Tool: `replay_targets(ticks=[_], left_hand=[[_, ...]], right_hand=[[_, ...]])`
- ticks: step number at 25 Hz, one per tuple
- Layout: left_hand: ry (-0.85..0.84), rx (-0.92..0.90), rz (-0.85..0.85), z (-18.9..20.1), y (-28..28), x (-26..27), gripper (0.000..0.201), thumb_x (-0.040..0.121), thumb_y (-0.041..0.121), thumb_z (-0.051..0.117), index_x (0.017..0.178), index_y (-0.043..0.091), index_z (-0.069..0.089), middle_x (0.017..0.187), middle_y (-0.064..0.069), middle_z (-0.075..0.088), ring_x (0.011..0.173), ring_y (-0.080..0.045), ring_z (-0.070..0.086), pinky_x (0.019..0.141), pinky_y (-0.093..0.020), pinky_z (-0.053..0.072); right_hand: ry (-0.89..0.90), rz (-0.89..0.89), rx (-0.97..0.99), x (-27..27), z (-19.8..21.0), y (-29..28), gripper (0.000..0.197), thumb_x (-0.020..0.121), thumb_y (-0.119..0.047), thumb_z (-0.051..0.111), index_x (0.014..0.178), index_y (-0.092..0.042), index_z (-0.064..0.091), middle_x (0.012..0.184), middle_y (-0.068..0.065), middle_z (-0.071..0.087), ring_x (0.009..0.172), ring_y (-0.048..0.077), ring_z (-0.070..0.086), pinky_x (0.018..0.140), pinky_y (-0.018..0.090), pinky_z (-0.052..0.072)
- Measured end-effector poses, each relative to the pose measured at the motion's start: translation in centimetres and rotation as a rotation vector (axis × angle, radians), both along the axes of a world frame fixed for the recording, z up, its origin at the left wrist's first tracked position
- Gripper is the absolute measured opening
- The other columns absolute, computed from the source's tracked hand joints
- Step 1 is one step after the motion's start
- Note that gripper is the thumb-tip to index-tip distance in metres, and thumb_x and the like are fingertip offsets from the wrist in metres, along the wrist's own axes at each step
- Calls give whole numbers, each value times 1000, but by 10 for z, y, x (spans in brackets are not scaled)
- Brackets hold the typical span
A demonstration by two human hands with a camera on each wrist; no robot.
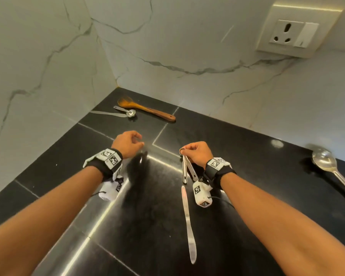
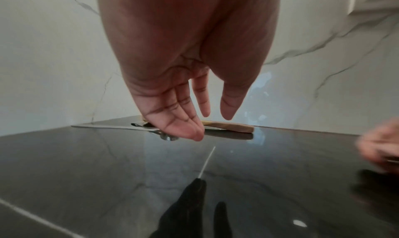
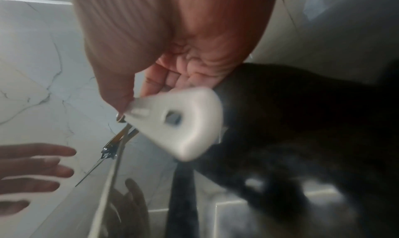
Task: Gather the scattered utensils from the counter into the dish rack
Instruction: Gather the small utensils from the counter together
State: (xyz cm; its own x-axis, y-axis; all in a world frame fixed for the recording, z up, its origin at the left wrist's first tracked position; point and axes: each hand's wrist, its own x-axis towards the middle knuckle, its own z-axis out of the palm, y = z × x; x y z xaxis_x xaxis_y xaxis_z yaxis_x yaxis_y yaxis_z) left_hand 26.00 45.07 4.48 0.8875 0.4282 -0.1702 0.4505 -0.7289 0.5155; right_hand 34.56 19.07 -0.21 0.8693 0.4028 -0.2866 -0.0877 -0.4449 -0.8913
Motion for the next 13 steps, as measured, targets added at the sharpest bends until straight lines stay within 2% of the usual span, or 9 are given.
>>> replay_targets(ticks=[2, 3, 5, 8, 10, 11, 13], left_hand=[[63, 56, 1, -3, 30, 35, 43, 85, 34, 68, 125, 22, 60, 108, -7, 71, 105, -28, 65, 97, -39, 49], [86, 69, 17, -5, 43, 50, 48, 85, 35, 67, 130, 24, 56, 111, -9, 71, 106, -30, 65, 99, -41, 49], [152, 107, 47, -13, 60, 73, 59, 85, 35, 66, 140, 28, 46, 118, -15, 68, 104, -36, 66, 97, -45, 52], [207, 88, 65, -22, 70, 98, 66, 89, 29, 65, 148, 31, 35, 126, -15, 59, 95, -38, 68, 77, -45, 61], [214, 49, 90, -24, 73, 110, 63, 90, 27, 65, 147, 30, 39, 127, -16, 58, 91, -36, 68, 69, -43, 63], [206, 65, 94, -26, 75, 114, 57, 90, 29, 66, 143, 28, 45, 126, -16, 61, 90, -35, 69, 71, -43, 63], [174, 114, 127, -27, 77, 116, 40, 88, 40, 65, 125, 25, 61, 115, -14, 68, 87, -33, 70, 77, -44, 62]], right_hand=[[-14, 32, -23, 1, -2, -1, 9, 81, -18, 77, 79, -10, 81, 58, -4, 69, 47, -3, 58, 55, 14, 49], [-14, 42, -18, 1, -2, -2, 10, 81, -18, 77, 79, -9, 81, 59, -4, 69, 46, -4, 57, 53, 12, 47], [-2, 29, 2, 0, -7, -2, 11, 80, -20, 78, 77, -10, 80, 61, -1, 71, 49, 0, 59, 56, 18, 48], [12, 21, 38, 3, -14, 0, 13, 79, -21, 78, 75, -9, 80, 69, 7, 76, 65, 23, 73, 68, 35, 60], [23, 17, 62, 6, -18, 0, 12, 78, -22, 79, 76, -10, 80, 72, 10, 77, 76, 32, 75, 77, 43, 61], [28, 17, 69, 6, -18, -1, 12, 78, -22, 79, 76, -10, 80, 72, 10, 77, 78, 33, 75, 79, 44, 61], [38, 18, 75, 8, -19, -3, 11, 78, -23, 79, 77, -11, 80, 73, 10, 77, 79, 34, 75, 80, 44, 61]])
